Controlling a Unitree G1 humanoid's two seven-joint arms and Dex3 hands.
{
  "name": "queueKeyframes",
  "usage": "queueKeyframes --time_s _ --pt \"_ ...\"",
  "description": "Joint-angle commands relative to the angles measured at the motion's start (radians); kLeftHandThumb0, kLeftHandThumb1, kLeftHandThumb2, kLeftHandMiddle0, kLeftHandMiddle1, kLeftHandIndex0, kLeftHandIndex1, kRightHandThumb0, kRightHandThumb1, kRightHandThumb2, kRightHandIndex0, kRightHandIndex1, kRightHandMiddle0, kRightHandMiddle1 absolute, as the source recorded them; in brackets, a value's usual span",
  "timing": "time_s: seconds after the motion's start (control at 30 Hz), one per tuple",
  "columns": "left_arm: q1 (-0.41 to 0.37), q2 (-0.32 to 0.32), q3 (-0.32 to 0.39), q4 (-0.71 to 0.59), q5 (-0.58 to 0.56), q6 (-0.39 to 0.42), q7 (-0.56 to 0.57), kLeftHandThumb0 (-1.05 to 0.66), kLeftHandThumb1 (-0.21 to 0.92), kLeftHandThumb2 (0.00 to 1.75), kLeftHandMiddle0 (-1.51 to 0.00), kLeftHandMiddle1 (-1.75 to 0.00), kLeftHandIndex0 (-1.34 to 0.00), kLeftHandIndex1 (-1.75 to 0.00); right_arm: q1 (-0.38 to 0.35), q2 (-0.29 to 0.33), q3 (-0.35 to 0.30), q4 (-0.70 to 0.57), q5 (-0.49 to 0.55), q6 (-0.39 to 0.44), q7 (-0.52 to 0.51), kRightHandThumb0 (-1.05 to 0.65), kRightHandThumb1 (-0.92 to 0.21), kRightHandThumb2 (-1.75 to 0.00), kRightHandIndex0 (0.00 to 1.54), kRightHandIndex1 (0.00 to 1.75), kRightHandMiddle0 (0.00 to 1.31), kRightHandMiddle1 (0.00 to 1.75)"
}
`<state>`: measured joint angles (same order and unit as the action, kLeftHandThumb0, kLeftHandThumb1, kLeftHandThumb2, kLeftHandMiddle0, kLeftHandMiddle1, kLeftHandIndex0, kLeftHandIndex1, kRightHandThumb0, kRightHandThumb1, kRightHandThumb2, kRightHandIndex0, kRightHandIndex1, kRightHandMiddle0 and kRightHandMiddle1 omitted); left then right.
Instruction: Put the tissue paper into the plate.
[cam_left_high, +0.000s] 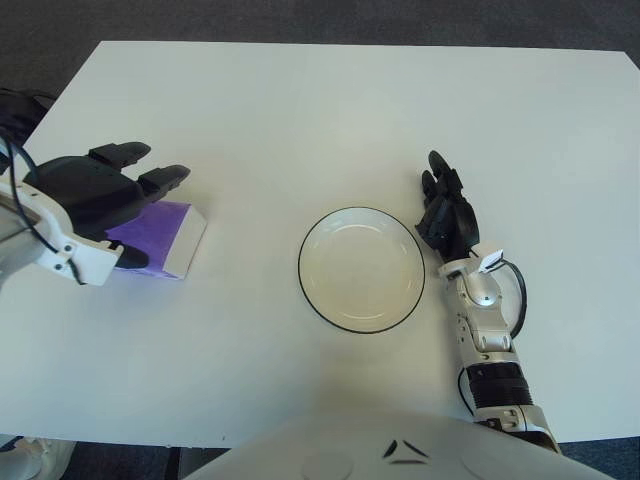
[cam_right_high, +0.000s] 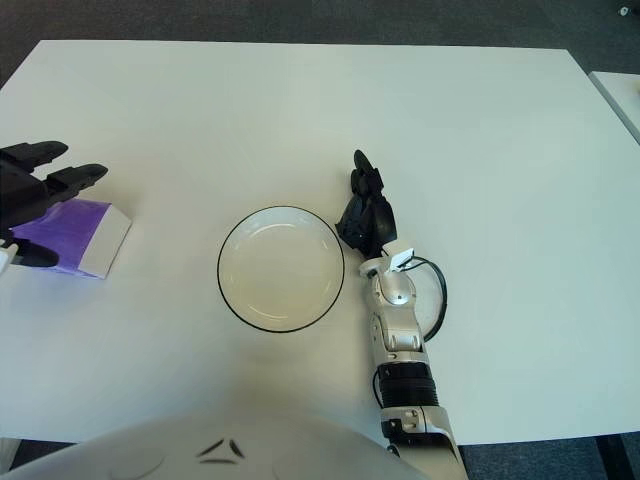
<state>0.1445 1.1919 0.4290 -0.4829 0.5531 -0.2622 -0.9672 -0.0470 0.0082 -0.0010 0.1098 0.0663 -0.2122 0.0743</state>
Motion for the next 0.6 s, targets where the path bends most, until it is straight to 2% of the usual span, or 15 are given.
queueKeyframes --time_s 0.0,0.13,0.57 --pt "0.011 0.047 0.024 -0.003 -0.06 -0.016 -0.064 -1.05 0.92 0.5 0.0 0.0 -0.03 -0.04 0.115 -0.004 0.0 0.075 0.005 0.128 0.003 -0.85 -0.92 -1.1 0.12 0.03 0.0 0.21" --pt "0.01 0.08 0.038 0.002 -0.109 -0.027 -0.116 -1.05 0.92 0.5 0.0 0.0 -0.02 -0.09 0.115 -0.006 0.001 0.073 0.006 0.132 0.007 -0.85 -0.92 -1.1 0.13 0.03 0.0 0.21" --pt "0.01 0.116 0.058 0.004 -0.133 -0.041 -0.189 -1.05 0.92 0.51 0.0 0.0 0.0 -0.22 0.112 -0.007 0.0 0.079 0.004 0.127 0.014 -0.85 -0.92 -1.1 0.14 0.03 0.0 0.24"
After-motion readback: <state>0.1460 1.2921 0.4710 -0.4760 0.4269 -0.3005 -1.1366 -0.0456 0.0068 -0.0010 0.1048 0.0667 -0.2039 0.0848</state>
